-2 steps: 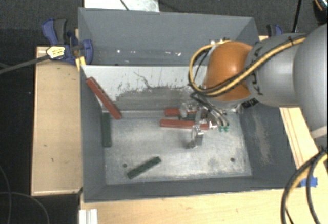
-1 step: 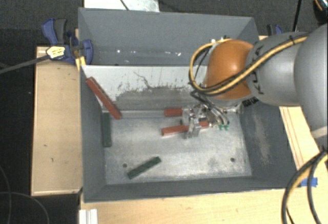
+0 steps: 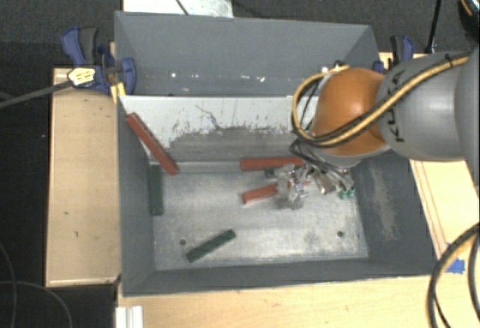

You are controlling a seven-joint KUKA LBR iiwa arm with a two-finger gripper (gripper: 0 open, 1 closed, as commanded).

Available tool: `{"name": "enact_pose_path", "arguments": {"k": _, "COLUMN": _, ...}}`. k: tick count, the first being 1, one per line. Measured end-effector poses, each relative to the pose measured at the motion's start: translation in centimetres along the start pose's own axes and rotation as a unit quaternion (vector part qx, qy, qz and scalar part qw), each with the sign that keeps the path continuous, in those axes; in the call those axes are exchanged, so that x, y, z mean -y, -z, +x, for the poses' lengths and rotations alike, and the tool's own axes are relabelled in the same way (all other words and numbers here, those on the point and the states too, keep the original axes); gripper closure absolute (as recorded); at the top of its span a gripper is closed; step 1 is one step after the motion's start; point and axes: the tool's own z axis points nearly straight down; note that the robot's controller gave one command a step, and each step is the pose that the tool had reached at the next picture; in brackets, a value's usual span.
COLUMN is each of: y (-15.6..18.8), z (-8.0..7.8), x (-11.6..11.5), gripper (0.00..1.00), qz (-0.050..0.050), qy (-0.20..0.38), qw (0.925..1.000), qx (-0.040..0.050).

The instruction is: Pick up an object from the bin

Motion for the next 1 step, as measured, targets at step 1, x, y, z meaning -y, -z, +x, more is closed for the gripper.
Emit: {"name": "enact_pose_path", "arguments": {"k": 1, "y": -0.09, "z": 0.05, "x": -0.06, "gripper": 0.0, "qz": 0.0, "qy": 0.0, "qw": 1.0, "qx": -0.001}}
